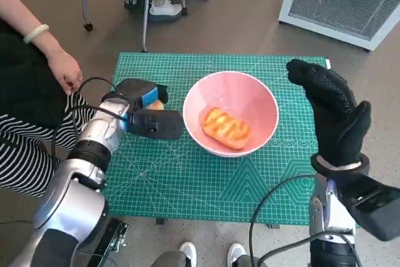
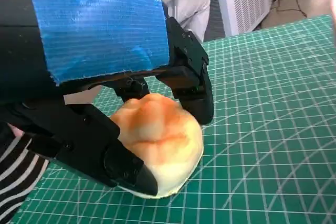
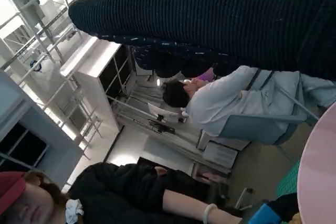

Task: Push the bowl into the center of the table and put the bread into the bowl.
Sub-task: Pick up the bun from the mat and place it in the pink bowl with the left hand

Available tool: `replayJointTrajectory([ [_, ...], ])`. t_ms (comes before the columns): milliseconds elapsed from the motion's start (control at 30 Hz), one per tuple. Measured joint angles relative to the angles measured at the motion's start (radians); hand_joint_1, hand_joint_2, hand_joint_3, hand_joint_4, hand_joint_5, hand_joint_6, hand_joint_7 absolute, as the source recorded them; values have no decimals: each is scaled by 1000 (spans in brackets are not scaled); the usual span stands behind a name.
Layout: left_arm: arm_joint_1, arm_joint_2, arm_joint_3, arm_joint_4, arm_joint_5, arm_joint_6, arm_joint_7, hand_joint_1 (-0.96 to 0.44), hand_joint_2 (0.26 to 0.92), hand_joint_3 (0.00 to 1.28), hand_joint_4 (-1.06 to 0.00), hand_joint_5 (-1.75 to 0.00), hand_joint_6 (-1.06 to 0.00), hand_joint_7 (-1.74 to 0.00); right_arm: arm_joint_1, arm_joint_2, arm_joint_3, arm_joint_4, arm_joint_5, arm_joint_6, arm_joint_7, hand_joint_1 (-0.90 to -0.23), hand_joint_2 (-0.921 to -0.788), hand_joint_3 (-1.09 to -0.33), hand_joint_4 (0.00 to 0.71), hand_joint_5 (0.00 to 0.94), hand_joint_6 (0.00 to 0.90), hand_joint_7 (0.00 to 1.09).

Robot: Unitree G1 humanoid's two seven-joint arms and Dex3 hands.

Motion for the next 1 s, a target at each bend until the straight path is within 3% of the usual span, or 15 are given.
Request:
replayJointTrajectory([
  [633, -20, 45, 92, -39, -61, -44, 22, 0, 920, 48, -722, -1140, -636, -1139, -1, 1, 2, 12, 0, 0, 0, -691, -921, -675, 163, 0, 79, 434],
  [1000, -25, 96, 197, -306, -136, -162, 78, 1, 920, 46, -738, -1087, -621, -1191, -9, 1, 5, 19, 0, -1, 1, -691, -921, -675, 163, 0, 79, 433],
])
